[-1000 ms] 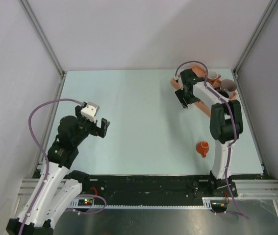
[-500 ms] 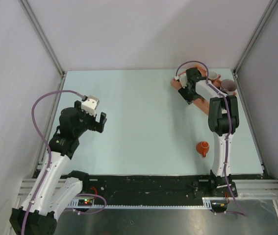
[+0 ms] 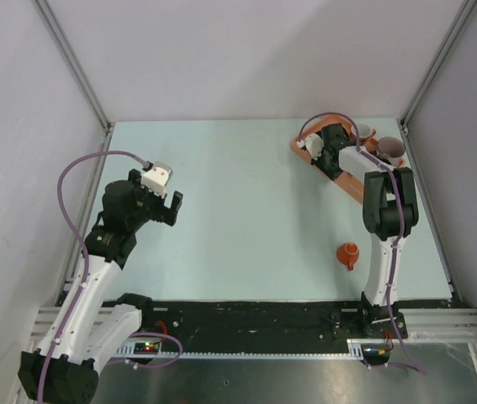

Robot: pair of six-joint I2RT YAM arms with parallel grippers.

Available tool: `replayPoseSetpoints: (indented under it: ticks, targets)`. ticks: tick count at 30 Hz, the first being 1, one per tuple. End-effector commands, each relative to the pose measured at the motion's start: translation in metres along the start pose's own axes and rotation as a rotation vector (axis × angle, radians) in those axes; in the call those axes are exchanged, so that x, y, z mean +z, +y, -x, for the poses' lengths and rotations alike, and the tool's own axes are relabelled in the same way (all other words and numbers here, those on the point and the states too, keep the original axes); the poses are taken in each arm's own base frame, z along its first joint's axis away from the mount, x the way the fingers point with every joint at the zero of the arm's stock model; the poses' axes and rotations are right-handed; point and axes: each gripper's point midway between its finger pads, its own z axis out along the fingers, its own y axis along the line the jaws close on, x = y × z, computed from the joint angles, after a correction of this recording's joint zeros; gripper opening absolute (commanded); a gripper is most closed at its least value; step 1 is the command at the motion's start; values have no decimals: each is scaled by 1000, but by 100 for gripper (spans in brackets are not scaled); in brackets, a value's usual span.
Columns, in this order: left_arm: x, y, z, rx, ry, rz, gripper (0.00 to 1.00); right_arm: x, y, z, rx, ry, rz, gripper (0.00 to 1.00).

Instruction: Turn the mug right side up

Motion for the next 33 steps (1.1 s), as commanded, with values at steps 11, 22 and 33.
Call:
replayPoseSetpoints:
  ticks: [11, 22, 33]
  targets:
    - [-11, 0, 18, 46, -83, -10, 98, -54, 134, -57, -167, 80, 194, 10]
    - [-13, -10, 14, 52, -97, -54, 98, -113, 153, -23, -217, -29, 9, 61]
    - [-14, -17, 11, 42, -112, -77, 98, -207, 195, -34, 353, -106, 16, 98]
